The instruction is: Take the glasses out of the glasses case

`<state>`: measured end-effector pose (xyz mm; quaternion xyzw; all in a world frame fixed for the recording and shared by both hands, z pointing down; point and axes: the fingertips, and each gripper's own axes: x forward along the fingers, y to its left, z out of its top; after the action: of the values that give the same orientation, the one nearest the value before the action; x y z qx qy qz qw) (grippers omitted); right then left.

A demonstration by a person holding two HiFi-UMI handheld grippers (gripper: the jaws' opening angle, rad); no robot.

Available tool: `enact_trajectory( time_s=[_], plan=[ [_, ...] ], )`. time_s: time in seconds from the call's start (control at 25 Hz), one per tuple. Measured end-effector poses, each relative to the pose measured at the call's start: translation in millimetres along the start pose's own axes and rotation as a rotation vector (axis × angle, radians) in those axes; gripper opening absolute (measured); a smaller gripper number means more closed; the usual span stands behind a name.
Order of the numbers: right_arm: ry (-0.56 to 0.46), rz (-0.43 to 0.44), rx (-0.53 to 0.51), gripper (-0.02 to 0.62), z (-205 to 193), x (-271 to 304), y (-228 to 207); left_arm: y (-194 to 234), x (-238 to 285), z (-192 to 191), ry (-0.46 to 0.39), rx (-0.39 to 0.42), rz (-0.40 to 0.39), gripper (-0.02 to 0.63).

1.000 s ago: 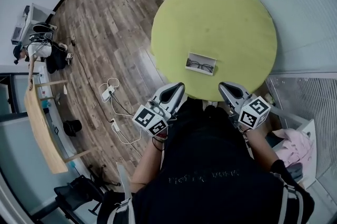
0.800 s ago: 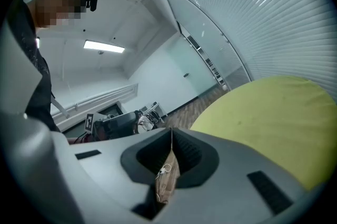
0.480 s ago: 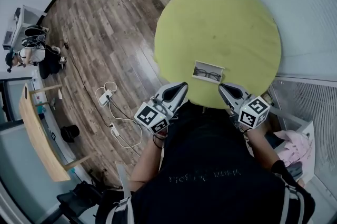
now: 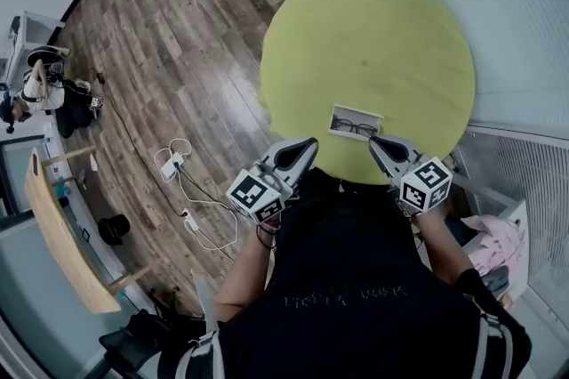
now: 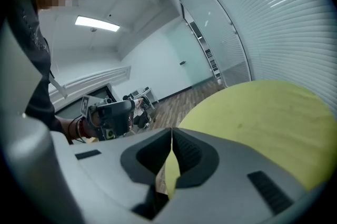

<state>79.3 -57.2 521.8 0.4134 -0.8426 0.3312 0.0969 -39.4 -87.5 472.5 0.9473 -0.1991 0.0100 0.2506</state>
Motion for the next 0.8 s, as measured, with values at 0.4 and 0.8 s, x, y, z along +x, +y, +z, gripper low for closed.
enact_trajectory(
  time_s=[0.4,0.8],
  plan=[
    [0.141,0.03,-0.165,0.031,-27,10,-13,-4,7,-17,-0.004,-0.018,0.045,0.012],
    [0.3,0.04,-0.296,0.031,-50,34,-46,-9,5,-19,-0.025,-0.03,0.1,0.012]
  ],
)
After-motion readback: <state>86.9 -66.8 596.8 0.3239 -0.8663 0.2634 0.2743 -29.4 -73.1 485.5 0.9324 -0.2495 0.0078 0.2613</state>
